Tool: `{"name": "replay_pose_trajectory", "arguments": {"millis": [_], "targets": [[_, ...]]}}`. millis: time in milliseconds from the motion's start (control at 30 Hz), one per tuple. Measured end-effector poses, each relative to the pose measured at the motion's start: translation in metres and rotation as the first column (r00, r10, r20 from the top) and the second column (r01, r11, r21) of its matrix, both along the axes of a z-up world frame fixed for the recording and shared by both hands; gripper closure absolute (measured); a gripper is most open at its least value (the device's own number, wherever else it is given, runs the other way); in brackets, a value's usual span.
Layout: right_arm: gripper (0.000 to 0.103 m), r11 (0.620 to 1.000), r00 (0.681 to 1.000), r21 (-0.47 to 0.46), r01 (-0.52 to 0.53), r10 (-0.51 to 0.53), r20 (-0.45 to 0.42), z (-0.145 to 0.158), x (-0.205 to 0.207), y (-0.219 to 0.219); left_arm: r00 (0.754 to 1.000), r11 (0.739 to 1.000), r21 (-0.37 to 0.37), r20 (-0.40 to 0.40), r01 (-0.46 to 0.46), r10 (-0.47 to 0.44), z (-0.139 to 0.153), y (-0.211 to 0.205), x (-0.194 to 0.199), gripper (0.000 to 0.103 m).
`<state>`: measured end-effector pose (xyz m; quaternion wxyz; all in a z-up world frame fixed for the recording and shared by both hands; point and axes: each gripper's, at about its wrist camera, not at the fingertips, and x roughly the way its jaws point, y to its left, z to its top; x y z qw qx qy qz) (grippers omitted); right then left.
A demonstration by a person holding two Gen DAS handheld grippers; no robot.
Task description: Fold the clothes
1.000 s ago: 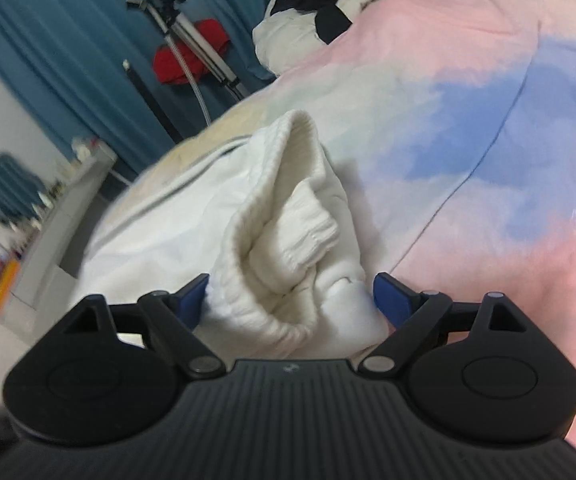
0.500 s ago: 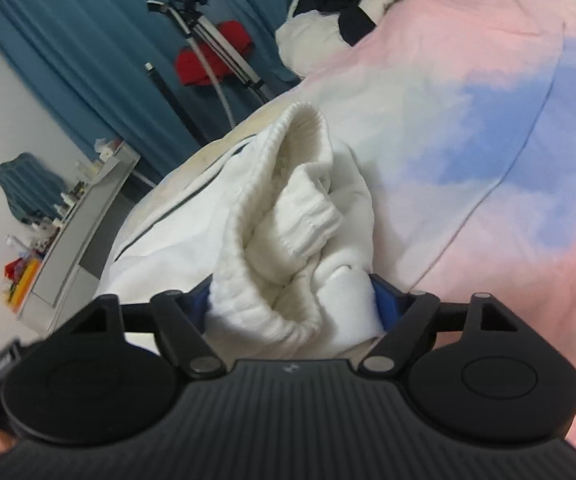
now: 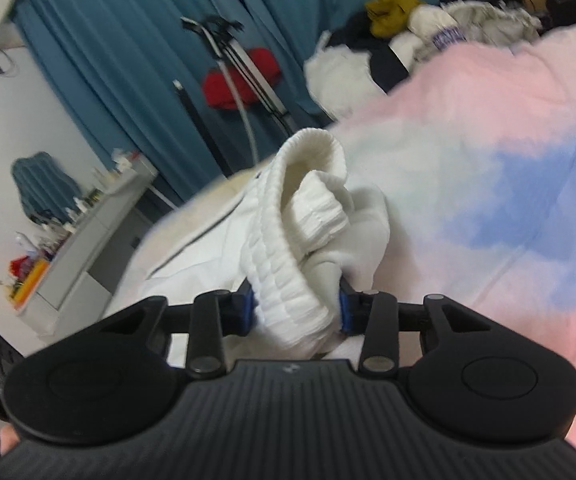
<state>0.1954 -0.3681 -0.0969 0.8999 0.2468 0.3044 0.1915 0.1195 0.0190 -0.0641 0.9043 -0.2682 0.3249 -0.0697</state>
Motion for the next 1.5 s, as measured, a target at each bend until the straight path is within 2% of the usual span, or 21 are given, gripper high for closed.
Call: {"name": "replay_pose_trajectory", "arguments": {"millis": [100, 200, 300, 400, 533, 600, 700, 800, 900, 967, 1033, 1100, 1200, 1267, 1333, 1367, 1433, 1500], "targets": [[0.064, 0.998, 0.999, 0.070, 0.007, -0.011, 0.053, 0.020, -0.006, -0.017, 0.997, 1.000, 0.001, 0.071, 0.007, -0.007, 0.039, -0.025, -0.002, 0.070], [0.064, 0.984, 0.992, 0.169, 0.052, -0.070, 0.107, 0.040, -0.010, -0.054, 0.987, 0.996, -0.067, 0.154, 0.063, -0.052, 0.062, -0.053, 0.011, 0.069], [0.064, 0.952, 0.978, 0.284, 0.118, -0.161, 0.135, 0.051, -0.004, -0.103, 0.974, 0.991, -0.074, 0.207, 0.110, -0.093, 0.075, -0.101, 0.045, 0.069], [0.064, 0.941, 0.946, 0.277, 0.196, -0.256, 0.200, 0.060, 0.001, -0.143, 0.954, 0.983, -0.082, 0.266, 0.167, -0.140, 0.079, -0.154, 0.087, 0.069], [0.064, 0.902, 0.873, 0.306, 0.305, -0.393, 0.289, 0.045, 0.008, -0.191, 0.918, 0.963, -0.040, 0.317, 0.265, -0.240, 0.067, -0.221, 0.141, 0.069], [0.064, 0.869, 0.832, 0.312, 0.384, -0.472, 0.291, 0.027, 0.016, -0.207, 0.907, 0.954, 0.012, 0.307, 0.300, -0.289, 0.054, -0.252, 0.168, 0.069], [0.064, 0.824, 0.796, 0.293, 0.485, -0.554, 0.243, -0.010, 0.035, -0.220, 0.917, 0.944, 0.090, 0.221, 0.318, -0.331, 0.018, -0.281, 0.198, 0.069], [0.064, 0.804, 0.812, 0.223, 0.551, -0.578, 0.081, -0.051, 0.061, -0.227, 0.925, 0.928, 0.155, 0.122, 0.340, -0.359, -0.018, -0.301, 0.220, 0.065], [0.061, 0.811, 0.819, 0.123, 0.573, -0.570, -0.055, -0.081, 0.080, -0.229, 0.928, 0.915, 0.176, 0.027, 0.362, -0.372, -0.050, -0.303, 0.223, 0.057], [0.060, 0.815, 0.829, 0.151, 0.559, -0.553, -0.086, -0.087, 0.081, -0.234, 0.928, 0.918, 0.154, 0.020, 0.366, -0.373, -0.055, -0.293, 0.226, 0.047], [0.059, 0.812, 0.831, 0.180, 0.556, -0.544, -0.112, -0.087, 0.079, -0.237, 0.929, 0.924, 0.116, 0.011, 0.365, -0.369, -0.057, -0.284, 0.229, 0.045], [0.054, 0.810, 0.835, 0.201, 0.551, -0.535, -0.131, -0.084, 0.071, -0.236, 0.940, 0.933, 0.129, 0.013, 0.336, -0.341, -0.047, -0.273, 0.219, 0.044], [0.051, 0.819, 0.839, 0.184, 0.543, -0.522, -0.153, -0.074, 0.051, -0.230, 0.939, 0.927, 0.171, 0.023, 0.334, -0.342, -0.023, -0.259, 0.197, 0.037], [0.050, 0.828, 0.837, 0.135, 0.544, -0.524, -0.157, -0.065, 0.035, -0.224, 0.936, 0.919, 0.204, 0.038, 0.336, -0.350, -0.003, -0.251, 0.174, 0.033], [0.048, 0.834, 0.832, 0.065, 0.548, -0.535, -0.150, -0.053, 0.018, -0.217, 0.932, 0.908, 0.249, 0.054, 0.336, -0.360, 0.018, -0.244, 0.151, 0.023], [0.048, 0.835, 0.830, 0.028, 0.549, -0.541, -0.139, -0.048, 0.011, -0.213, 0.928, 0.901, 0.272, 0.062, 0.338, -0.367, 0.029, -0.241, 0.139, 0.023], [0.048, 0.831, 0.826, -0.036, 0.555, -0.556, -0.094, -0.031, -0.002, -0.207, 0.921, 0.892, 0.300, 0.087, 0.338, -0.379, 0.046, -0.233, 0.110, 0.018], [0.048, 0.807, 0.809, -0.090, 0.583, -0.588, -0.030, -0.011, -0.015, -0.201, 0.913, 0.882, 0.328, 0.112, 0.338, -0.391, 0.064, -0.226, 0.080, 0.009]]}}
